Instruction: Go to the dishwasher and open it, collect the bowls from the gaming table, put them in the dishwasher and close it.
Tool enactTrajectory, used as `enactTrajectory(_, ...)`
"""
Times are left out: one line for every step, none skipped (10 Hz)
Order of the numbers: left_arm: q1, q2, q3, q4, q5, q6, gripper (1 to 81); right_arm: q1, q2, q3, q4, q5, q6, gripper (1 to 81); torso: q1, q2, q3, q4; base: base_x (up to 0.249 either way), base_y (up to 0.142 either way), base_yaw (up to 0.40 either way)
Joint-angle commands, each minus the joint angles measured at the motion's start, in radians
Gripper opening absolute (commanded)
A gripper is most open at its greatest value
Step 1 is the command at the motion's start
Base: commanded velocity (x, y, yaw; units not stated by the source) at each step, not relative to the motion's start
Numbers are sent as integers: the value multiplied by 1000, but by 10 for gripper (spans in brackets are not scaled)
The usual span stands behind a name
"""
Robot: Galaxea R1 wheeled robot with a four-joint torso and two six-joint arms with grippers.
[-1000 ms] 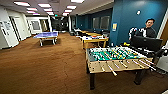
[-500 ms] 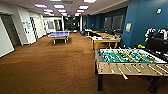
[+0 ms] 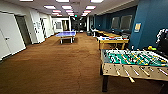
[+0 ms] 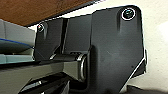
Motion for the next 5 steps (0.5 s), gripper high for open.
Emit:
enactTrajectory(-49,-10,-2,-6,46,-4,811,46,-8,6,-12,-46,-3,811,0,0,0,0,0,0,114)
enactTrajectory(-48,-10,-2,-8,46,-4,811,46,-8,5,-12,-46,-3,811,0,0,0,0,0,0,100)
enactTrajectory(-48,-10,-2,-9,46,-6,811,45,-8,3,-12,-46,-3,811,0,0,0,0,0,0,0)
enactTrajectory(-48,-11,-2,-9,46,-6,811,45,-8,2,-12,-45,-3,811,0,0,0,0,0,0,0)
enactTrajectory(-49,-11,-2,-11,46,-7,811,45,-8,2,-12,-45,-3,811,0,0,0,0,0,0,0)
